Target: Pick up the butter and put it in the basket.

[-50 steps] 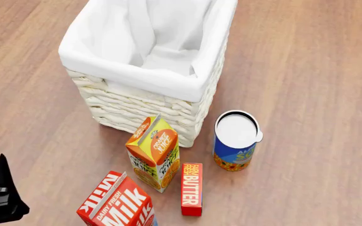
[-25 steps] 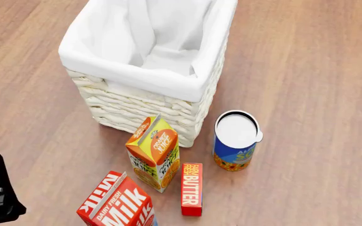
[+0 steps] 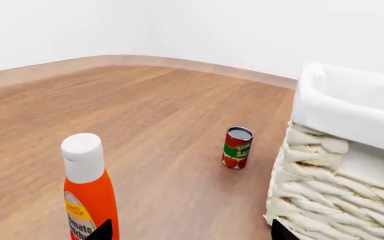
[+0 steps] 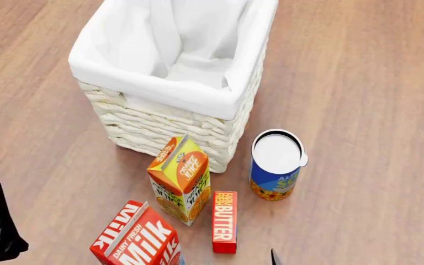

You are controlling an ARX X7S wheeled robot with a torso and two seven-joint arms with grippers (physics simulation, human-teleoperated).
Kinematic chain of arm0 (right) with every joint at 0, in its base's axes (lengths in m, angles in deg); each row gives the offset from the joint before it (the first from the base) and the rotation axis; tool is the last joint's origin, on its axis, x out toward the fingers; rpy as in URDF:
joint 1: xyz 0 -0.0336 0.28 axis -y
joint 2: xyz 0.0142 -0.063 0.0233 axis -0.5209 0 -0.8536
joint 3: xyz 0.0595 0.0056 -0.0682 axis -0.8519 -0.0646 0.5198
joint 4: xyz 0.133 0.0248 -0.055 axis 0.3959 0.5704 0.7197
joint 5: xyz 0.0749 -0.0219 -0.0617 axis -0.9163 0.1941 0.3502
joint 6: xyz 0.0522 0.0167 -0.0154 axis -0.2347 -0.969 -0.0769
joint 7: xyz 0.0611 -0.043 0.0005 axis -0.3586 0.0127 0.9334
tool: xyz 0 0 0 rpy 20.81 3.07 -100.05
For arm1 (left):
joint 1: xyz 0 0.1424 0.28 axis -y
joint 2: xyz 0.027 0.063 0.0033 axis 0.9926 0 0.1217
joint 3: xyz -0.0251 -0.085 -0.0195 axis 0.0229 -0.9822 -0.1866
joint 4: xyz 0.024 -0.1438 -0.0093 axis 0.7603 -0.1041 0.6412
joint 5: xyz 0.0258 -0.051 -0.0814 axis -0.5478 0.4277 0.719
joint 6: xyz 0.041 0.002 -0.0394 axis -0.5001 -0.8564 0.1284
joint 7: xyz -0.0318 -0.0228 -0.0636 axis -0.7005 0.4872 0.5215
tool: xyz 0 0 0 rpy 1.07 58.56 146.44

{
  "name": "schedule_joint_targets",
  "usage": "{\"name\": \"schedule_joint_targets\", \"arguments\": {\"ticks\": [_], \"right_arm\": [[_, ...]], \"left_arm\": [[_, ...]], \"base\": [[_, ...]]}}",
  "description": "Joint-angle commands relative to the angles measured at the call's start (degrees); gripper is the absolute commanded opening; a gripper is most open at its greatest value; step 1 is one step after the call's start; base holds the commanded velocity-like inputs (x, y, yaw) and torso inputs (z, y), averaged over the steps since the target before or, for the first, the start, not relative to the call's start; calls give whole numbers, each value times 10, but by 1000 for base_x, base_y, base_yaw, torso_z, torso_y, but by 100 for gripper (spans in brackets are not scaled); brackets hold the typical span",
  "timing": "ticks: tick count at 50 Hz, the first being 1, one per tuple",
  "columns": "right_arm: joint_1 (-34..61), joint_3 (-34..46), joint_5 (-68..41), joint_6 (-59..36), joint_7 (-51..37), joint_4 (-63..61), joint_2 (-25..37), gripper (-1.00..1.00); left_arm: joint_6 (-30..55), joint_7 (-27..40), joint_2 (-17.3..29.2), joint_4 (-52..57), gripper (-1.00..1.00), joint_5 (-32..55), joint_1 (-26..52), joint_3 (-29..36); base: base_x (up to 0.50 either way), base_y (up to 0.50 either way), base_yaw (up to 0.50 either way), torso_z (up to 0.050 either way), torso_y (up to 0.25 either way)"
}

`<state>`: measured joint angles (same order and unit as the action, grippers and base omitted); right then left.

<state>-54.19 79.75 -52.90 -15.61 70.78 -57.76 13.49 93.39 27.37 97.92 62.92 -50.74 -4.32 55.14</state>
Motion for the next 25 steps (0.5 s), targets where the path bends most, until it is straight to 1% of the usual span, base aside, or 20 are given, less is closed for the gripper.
{"name": "schedule_joint_targets", "arguments": {"ticks": [1, 7, 25], "right_arm": [[30, 9, -6, -36, 10, -6, 5, 100], [46, 16, -14, -57, 21, -5, 3, 100], [61, 21, -23, -69, 21, 4, 4, 100]], "left_arm": [[1, 3, 2, 5, 100, 5, -3, 0], [2, 5, 3, 7, 100, 7, -4, -1], [4, 10, 7, 15, 100, 14, -7, -2]], "base": [[0, 0, 0, 0, 0], [0, 0, 0, 0, 0], [0, 0, 0, 0, 0]]}}
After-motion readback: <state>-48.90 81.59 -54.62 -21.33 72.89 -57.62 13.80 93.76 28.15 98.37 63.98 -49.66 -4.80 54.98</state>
